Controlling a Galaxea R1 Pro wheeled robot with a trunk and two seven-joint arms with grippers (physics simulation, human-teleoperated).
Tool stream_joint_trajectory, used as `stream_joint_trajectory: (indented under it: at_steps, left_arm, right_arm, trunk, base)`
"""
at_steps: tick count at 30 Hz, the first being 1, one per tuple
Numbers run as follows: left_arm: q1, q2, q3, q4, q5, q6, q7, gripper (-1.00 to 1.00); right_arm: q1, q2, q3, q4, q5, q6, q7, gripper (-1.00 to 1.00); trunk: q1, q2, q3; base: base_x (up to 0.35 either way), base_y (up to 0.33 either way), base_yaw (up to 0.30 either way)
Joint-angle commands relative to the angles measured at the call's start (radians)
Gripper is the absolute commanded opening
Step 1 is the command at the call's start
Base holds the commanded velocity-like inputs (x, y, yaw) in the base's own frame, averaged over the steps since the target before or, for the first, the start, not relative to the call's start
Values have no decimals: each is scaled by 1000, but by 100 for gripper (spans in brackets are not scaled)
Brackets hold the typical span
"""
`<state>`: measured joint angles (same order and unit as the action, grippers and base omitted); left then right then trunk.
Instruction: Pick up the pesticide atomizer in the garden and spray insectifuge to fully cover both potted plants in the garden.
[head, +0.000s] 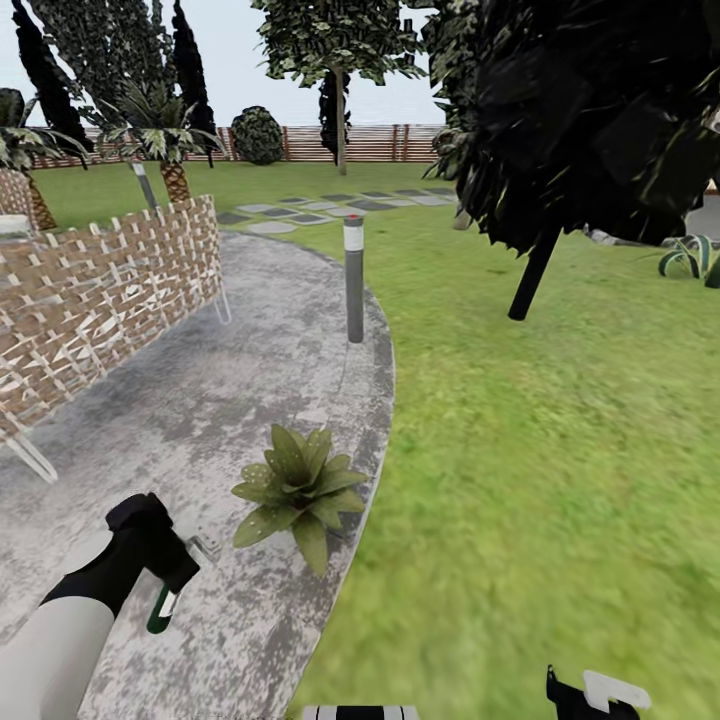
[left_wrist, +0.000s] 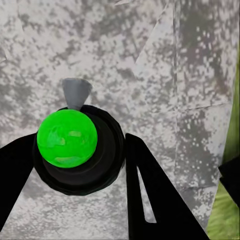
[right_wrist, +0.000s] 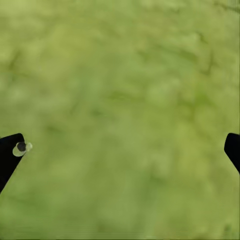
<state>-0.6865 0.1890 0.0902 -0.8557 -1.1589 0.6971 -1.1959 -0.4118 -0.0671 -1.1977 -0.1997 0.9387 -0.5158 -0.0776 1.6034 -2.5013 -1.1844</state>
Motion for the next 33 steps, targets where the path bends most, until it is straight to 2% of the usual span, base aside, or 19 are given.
stream_joint_trajectory:
  at_steps: [1,6,10,11,13,14,16,20,24,27,31,32,33]
  left_arm:
    - [-1,-7,2,-1,-3,8,-8,-100]
    - [-4,-15,5,-3,28,11,-43,-100]
    - [-15,-16,-7,-9,19,18,-125,-100]
    - [-17,-19,-10,-18,7,29,-175,-100]
    - [-47,-21,-13,-30,-20,40,-235,-100]
    - [-57,-23,-13,-32,-35,41,-249,-100]
    - [-72,-27,-12,-37,-86,44,-274,-100]
    - [-78,-25,-12,-38,-107,45,-281,-100]
    - [-100,-20,-12,-39,-110,45,-281,-100]
    - [-146,-25,-13,-37,-111,45,-281,-100]
    - [-155,-24,-13,-37,-113,45,-281,-100]
    - [-157,-26,-14,-37,-121,44,-282,-100]
    - [-169,-29,-14,-37,-151,45,-289,-100]
  right_arm:
    - [-1,0,-4,2,11,-3,-7,100]
    - [-1,0,-4,2,11,-4,-7,100]
    - [-1,0,-5,2,11,-4,-7,100]
    - [-1,0,-5,2,11,-4,-7,100]
    - [-1,0,-5,2,11,-4,-7,100]
    - [-1,0,-5,2,11,-4,-7,100]
    - [-1,0,-5,2,11,-4,-7,100]
    - [-1,0,-5,2,11,-4,-7,100]
    - [-1,0,-5,2,11,-4,-7,100]
    - [-1,0,-5,2,11,-4,-7,100]
    - [-1,0,-5,2,11,-4,-7,100]
    - [-1,0,-5,2,11,-4,-7,100]
    - [-1,0,-5,2,11,-4,-7,100]
  trunk:
    - [0,0,-1]
    - [0,0,-1]
    - [0,0,-1]
    - [0,0,-1]
    - [0,0,-1]
    - [0,0,-1]
    - [0,0,-1]
    - [0,0,-1]
    - [0,0,-1]
    - [0,0,-1]
    - [0,0,-1]
    - [0,0,-1]
    - [0,0,-1]
  base:
    - [0,0,278]
    - [55,-40,268]
    - [207,-178,54]
    - [219,-195,8]
    - [220,-199,3]
    - [221,-200,1]
    - [116,-238,23]
    - [17,-272,199]
    - [-21,-277,274]
    - [-22,-271,277]
    - [174,-227,277]
    - [235,-198,277]
    - [240,-194,277]
